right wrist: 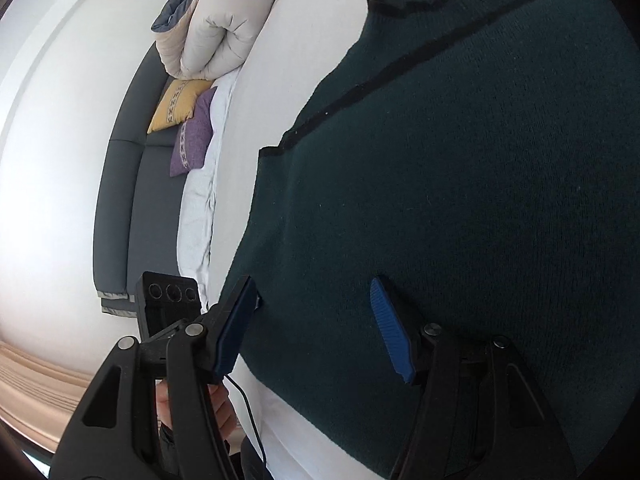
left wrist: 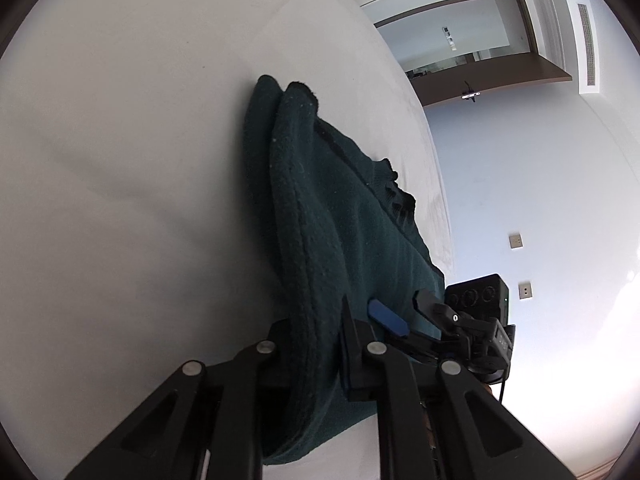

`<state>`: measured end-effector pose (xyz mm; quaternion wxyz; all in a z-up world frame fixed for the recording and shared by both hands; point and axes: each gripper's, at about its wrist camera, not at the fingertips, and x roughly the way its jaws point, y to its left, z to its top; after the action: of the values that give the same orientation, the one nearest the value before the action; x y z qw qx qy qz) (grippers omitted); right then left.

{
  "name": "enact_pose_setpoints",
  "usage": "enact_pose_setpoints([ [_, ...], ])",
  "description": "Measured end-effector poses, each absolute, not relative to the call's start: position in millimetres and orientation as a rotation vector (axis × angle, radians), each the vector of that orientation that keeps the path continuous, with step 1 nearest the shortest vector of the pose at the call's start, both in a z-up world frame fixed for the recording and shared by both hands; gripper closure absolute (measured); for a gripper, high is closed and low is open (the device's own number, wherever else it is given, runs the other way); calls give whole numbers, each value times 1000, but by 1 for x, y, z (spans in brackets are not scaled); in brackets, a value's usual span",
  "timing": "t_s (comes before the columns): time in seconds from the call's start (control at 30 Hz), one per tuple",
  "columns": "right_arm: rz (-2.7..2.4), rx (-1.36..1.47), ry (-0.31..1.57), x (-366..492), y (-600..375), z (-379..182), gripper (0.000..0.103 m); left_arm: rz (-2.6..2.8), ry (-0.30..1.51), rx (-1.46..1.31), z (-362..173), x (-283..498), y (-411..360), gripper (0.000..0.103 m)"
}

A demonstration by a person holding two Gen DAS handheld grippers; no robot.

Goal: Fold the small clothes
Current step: 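Fold the held sweater half over the other half with both grippers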

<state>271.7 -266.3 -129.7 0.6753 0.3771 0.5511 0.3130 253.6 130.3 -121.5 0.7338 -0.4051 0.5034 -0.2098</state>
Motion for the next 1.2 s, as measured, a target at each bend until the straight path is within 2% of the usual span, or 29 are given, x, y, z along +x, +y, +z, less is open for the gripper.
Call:
enact_pose_setpoints([
  [0.2, 749, 1024, 1199, 279, -281, -142, 44, -492, 1068, -790, -82, 260, 101, 90],
  [0.27, 762, 1088, 1156, 279, -293, -141, 36, -515, 1060, -744, -68, 262, 82, 90],
  [0.43, 792, 1175, 1067, 284, -326, -131, 32, -573, 1065, -578, -46, 270, 12, 90],
  [0.47, 790, 1186, 1052, 285, -334, -129, 29, -583, 1069, -546, -45, 271, -4, 90],
  [0.63, 749, 1233, 1006, 287, -375, -131, 27, -635, 1123, -468, -70, 273, -77, 90],
  [0.83, 646, 1167, 1065, 291, -409, -140, 27, -622, 1141, -335, -98, 258, -131, 90],
  [0.87, 637, 1156, 1072, 292, -410, -142, 29, -617, 1130, -319, -96, 256, -133, 87],
  [0.93, 625, 1148, 1082, 293, -409, -141, 30, -627, 1115, -314, -91, 252, -135, 73],
  [1.0, 600, 1127, 1101, 296, -404, -141, 30, -670, 1094, -318, -86, 245, -134, 47],
  [1.07, 581, 1073, 1127, 300, -395, -138, 30, -696, 1075, -300, -81, 236, -133, 36],
  [1.2, 570, 940, 1170, 299, -378, -131, 34, -721, 1041, -295, -73, 220, -120, 35],
])
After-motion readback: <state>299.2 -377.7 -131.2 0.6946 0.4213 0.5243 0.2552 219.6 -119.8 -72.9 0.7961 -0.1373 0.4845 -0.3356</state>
